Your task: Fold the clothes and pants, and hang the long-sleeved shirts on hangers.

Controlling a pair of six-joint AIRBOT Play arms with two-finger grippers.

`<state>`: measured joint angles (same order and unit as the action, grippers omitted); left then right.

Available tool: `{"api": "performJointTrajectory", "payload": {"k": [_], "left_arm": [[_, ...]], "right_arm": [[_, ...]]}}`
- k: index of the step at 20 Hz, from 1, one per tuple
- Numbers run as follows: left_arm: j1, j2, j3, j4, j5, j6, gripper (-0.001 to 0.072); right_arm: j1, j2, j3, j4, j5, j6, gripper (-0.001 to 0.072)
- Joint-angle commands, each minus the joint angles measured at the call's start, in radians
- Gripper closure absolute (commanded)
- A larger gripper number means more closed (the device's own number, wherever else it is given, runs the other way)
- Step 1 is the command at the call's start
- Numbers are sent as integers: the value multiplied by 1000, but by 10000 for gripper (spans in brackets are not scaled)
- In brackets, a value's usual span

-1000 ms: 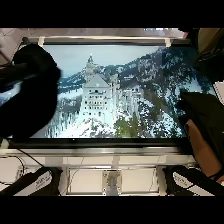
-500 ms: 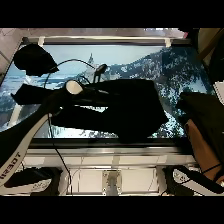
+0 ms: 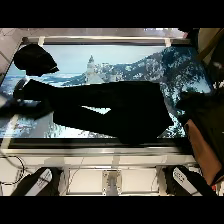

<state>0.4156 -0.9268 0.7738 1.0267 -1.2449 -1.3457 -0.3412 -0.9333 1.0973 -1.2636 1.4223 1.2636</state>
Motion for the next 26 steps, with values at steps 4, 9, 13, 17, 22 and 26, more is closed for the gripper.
{"api": "performJointTrajectory", "payload": {"k": [4,9,13,17,22,26], "left_arm": [[216,193,-352,-37,216,-164,139],[203,23,-306,-452,393,66,364],[112,-199,-115,-283,377,-3,334],[44,-374,111,-130,377,-122,334],[-46,-514,230,63,375,-237,335],[-46,-549,230,90,391,-238,343]], "right_arm": [[-37,232,-254,314,-211,-54,282],[-37,246,-254,314,-220,-114,282],[-37,246,-254,311,-240,-158,282],[-37,246,-254,281,-238,-161,282],[-37,246,-254,281,-237,-159,282],[-37,246,-254,282,-238,-158,283]]}}
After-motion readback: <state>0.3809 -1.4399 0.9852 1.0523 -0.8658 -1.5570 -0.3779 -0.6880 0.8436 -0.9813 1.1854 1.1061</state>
